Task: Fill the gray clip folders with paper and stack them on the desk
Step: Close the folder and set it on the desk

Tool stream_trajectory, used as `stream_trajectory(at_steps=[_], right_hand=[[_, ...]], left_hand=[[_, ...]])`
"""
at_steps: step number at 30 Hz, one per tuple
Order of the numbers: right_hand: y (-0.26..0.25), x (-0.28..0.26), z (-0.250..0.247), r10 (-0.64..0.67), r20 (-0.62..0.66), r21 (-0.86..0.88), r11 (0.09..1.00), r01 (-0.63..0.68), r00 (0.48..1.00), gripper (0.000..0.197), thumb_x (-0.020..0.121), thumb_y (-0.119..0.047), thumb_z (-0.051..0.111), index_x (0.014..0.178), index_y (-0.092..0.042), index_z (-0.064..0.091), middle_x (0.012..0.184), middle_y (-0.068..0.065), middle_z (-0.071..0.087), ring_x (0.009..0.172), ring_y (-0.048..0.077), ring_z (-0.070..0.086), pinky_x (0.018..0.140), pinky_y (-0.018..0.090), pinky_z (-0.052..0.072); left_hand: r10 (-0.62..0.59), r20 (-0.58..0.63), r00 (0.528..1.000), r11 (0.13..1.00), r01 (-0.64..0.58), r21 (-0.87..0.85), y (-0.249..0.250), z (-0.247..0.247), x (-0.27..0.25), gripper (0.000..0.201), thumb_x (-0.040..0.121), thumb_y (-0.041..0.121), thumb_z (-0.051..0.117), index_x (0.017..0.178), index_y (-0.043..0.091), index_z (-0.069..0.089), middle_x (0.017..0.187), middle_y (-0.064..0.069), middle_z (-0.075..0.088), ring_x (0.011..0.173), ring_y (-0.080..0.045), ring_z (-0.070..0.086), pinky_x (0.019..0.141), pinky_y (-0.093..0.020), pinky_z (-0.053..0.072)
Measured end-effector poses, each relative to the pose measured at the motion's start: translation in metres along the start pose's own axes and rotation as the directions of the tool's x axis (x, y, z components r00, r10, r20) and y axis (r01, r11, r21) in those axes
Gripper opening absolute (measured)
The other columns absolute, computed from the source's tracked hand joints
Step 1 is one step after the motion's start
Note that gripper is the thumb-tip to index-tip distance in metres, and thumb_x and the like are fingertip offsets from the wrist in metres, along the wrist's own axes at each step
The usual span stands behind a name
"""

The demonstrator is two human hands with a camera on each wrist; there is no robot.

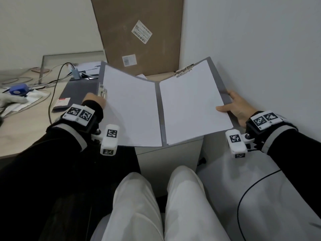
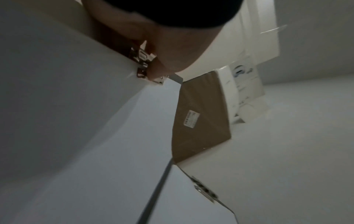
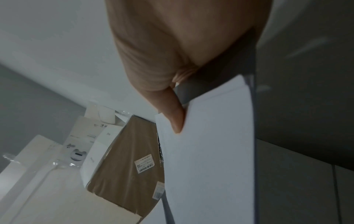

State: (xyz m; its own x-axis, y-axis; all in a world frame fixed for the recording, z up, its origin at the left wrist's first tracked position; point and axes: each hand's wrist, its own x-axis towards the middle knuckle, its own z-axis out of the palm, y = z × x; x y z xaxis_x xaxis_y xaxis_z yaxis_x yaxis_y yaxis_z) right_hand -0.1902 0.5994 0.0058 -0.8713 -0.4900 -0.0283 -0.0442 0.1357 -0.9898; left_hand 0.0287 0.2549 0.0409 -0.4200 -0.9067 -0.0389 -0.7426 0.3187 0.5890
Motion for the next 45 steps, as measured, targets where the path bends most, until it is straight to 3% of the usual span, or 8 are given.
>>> stream_trajectory(at_steps=[7,11,18,26,32,36,40,45], right_hand=[[-0.029,0.003,0.024,-0.066,-0.019,0.055,0.996,0.067,0.998,0.058,0.08,0.012,0.062,0.124,-0.023,0.05,0.11,0.007,0.063,0.087,0.022,0.064,0.071,0.035,0.054],[-0.038,0.003,0.032,-0.067,0.004,0.053,0.996,0.067,0.998,0.062,0.081,0.012,0.061,0.134,-0.015,0.044,0.11,0.008,0.061,0.083,0.021,0.063,0.07,0.035,0.054],[-0.047,0.005,0.031,-0.046,0.101,0.031,0.999,0.043,0.994,0.062,0.089,0.005,0.055,0.144,-0.018,0.034,0.106,0.008,0.063,0.076,0.017,0.066,0.058,0.028,0.057],[-0.07,-0.005,0.048,-0.048,0.376,0.232,0.972,-0.044,0.925,0.034,0.103,-0.028,0.03,0.134,-0.031,0.044,0.104,-0.006,0.073,0.082,0.01,0.072,0.063,0.028,0.058],[-0.061,0.001,0.05,0.073,0.401,0.27,0.943,-0.194,0.913,0.074,0.09,-0.067,0.02,0.131,-0.015,0.054,0.126,0.008,0.065,0.115,0.024,0.062,0.09,0.04,0.052],[-0.053,0.001,0.045,0.031,0.365,0.349,0.922,-0.168,0.931,0.041,0.098,-0.027,0.044,0.137,-0.015,0.048,0.109,0.005,0.069,0.092,0.02,0.068,0.075,0.033,0.058],[-0.045,0.007,0.038,-0.06,0.285,0.416,0.907,-0.068,0.957,0.06,0.09,0.009,0.036,0.143,-0.019,0.04,0.114,0.008,0.06,0.092,0.023,0.06,0.07,0.029,0.057],[-0.049,0.013,0.027,-0.163,0.217,0.526,0.85,0.025,0.963,0.062,0.088,0.01,0.037,0.142,-0.019,0.041,0.122,0.011,0.06,0.097,0.024,0.063,0.073,0.03,0.058]], left_hand=[[0.313,0.081,0.946,0.919,-0.28,-0.277,0.059,-0.036,-0.046,0.034,0.093,0.011,0.046,0.127,0.004,0.052,0.124,-0.019,0.06,0.108,-0.032,0.058,0.083,-0.033,0.043],[0.437,0.382,0.814,0.848,-0.231,-0.477,0.074,-0.04,-0.082,0.046,0.099,0.012,0.04,0.142,0.029,0.033,0.12,-0.005,0.059,0.109,-0.028,0.056,0.089,-0.042,0.049],[0.48,0.513,0.712,0.805,-0.124,-0.58,0.101,-0.019,-0.108,0.054,0.096,0.033,0.044,0.145,0.041,0.022,0.143,0.002,0.042,0.112,-0.026,0.057,0.079,-0.039,0.056],[0.46,0.538,0.706,0.871,-0.243,-0.427,0.145,0.024,-0.145,0.065,0.091,0.052,0.043,0.148,0.03,0.02,0.151,-0.003,0.034,0.132,-0.029,0.042,0.098,-0.041,0.048],[0.385,0.573,0.723,0.887,-0.119,-0.446,0.143,0.063,-0.147,0.048,0.097,0.035,0.039,0.141,0.018,0.04,0.141,-0.005,0.041,0.123,-0.024,0.044,0.092,-0.027,0.04],[0.384,0.57,0.726,0.846,-0.03,-0.532,0.134,0.072,-0.134,0.023,0.094,0.028,0.047,0.113,0.018,0.055,0.113,-0.001,0.046,0.102,-0.017,0.044,0.081,-0.026,0.041],[0.406,0.481,0.777,0.882,-0.196,-0.428,0.117,0.074,-0.107,0.026,0.096,0.026,0.042,0.116,0.019,0.058,0.103,0.002,0.049,0.102,-0.016,0.041,0.08,-0.029,0.04],[0.189,0.457,0.869,0.948,-0.039,-0.317,0.074,0.088,-0.069,0.063,0.092,0.047,0.042,0.143,0.01,0.036,0.139,-0.01,0.049,0.125,-0.028,0.049,0.108,-0.039,0.038]])
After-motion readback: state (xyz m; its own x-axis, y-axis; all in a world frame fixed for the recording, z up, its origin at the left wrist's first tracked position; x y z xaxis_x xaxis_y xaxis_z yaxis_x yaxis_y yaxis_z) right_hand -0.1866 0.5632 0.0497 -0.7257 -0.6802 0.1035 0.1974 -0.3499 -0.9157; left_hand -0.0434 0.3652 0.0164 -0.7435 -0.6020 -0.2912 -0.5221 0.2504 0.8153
